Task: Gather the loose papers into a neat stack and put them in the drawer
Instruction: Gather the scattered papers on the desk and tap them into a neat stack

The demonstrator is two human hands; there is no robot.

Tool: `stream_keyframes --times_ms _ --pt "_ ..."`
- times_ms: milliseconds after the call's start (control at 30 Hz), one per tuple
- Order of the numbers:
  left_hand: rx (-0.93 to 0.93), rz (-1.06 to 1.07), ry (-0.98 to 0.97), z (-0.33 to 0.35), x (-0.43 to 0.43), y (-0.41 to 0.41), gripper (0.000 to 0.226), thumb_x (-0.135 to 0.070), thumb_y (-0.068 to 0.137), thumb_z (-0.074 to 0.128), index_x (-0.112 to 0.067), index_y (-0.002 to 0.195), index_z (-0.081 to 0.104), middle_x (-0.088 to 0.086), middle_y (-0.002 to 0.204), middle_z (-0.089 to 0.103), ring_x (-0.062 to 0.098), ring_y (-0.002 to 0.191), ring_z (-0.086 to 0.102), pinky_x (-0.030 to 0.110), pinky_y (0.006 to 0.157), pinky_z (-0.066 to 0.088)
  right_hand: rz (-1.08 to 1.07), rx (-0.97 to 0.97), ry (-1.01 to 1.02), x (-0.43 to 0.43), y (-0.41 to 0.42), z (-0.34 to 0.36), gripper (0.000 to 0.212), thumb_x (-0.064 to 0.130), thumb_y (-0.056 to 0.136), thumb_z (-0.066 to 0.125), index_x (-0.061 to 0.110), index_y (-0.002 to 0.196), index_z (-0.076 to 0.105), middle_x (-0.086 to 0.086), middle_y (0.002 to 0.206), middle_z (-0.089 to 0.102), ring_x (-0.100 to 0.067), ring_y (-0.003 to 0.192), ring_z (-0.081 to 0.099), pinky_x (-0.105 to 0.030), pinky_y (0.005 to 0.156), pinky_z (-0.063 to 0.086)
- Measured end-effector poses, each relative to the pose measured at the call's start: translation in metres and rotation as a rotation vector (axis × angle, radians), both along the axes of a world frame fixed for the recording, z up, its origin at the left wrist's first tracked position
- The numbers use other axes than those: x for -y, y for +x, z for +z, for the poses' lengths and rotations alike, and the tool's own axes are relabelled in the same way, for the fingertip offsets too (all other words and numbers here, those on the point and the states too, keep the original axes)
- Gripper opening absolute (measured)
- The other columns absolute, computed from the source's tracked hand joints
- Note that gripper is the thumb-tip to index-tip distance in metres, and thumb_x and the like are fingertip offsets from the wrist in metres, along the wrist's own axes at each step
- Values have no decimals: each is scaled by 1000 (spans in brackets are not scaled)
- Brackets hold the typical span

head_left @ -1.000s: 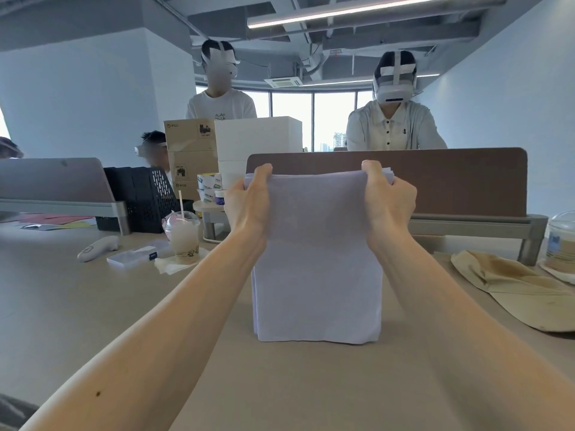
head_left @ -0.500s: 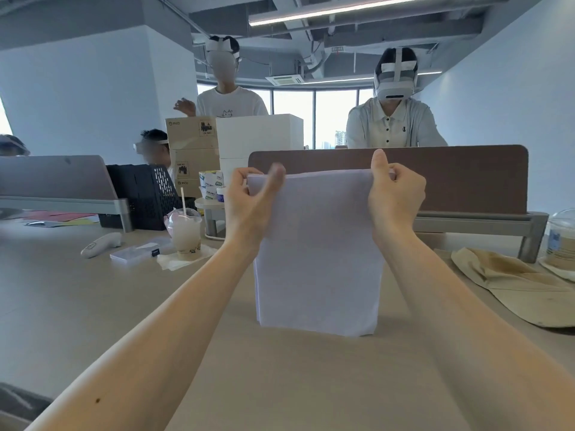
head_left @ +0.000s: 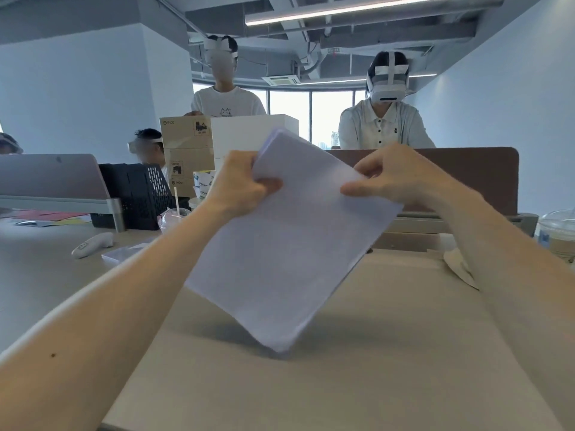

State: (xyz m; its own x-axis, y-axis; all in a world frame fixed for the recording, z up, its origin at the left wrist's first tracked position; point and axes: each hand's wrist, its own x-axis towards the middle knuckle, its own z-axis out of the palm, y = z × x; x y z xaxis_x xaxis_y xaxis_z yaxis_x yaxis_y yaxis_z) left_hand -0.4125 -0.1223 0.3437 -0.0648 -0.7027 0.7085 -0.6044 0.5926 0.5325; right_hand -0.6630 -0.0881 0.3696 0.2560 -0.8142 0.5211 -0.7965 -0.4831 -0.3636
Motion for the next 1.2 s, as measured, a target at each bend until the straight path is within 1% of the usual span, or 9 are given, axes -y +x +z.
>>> stream_keyframes --times_ms 100,200,300,400,500,667,867,1033,1200 --pt "357 -64 -98 18 -10 -16 26 -6 76 75 -10 58 57 8 59 55 17 53 47 23 48 34 90 13 88 3 9 -4 15 29 75 81 16 83 77 3 75 73 -13 67 65 -28 65 47" --pt "423 -92 -185 14 -11 -27 37 -14 74 77 -23 53 48 -5 51 46 9 48 39 26 50 27 175 215 148 10 18 -28 26 18 77 75 -3 68 62 -6 62 54 -16 58 47 -31 59 36" --pt "280 -42 -277 -10 -5 -13 22 -31 71 84 -17 78 69 -6 68 65 8 63 56 25 62 43 120 378 91 20 4 -54 31 15 81 74 -6 62 60 -3 60 49 -13 58 43 -29 56 32" --pt "46 141 -236 -43 8 19 69 -49 60 88 -19 115 60 -7 111 66 12 103 61 33 94 45 86 594 47 26 -18 -74 30 13 81 76 -14 75 65 -6 68 55 -15 66 48 -33 61 38" --pt "-295 169 -45 -74 13 31 99 -41 55 93 -15 133 38 0 131 50 14 119 51 30 101 41 104 761 41 28 -31 -91 27 7 82 75 -18 85 65 -9 77 62 -19 70 57 -35 65 45" --pt "-705 -274 436 -132 24 30 76 -37 34 98 -7 99 71 8 100 77 31 93 73 41 74 61 121 881 31 30 -34 -120 18 15 76 78 -1 72 71 -8 78 66 -20 73 62 -40 70 50" --pt "-690 -263 357 -147 30 26 60 -29 52 95 -2 100 72 9 97 77 30 88 74 44 75 60 247 981 48 32 -42 -158 21 25 61 83 28 81 80 7 85 76 -11 78 70 -30 70 56" --pt "-649 -236 449 -164 30 27 60 -24 54 96 -7 106 70 6 98 77 28 89 74 46 76 60 248 952 198 34 -43 -183 78 56 29 93 19 95 71 5 88 77 -13 81 73 -21 62 57" --pt "-684 -231 407 -160 31 22 38 -13 61 90 -12 94 73 4 93 78 24 86 75 42 74 60 241 987 150 41 -40 -179 49 38 44 91 22 88 76 5 90 77 -20 87 73 -26 67 59"
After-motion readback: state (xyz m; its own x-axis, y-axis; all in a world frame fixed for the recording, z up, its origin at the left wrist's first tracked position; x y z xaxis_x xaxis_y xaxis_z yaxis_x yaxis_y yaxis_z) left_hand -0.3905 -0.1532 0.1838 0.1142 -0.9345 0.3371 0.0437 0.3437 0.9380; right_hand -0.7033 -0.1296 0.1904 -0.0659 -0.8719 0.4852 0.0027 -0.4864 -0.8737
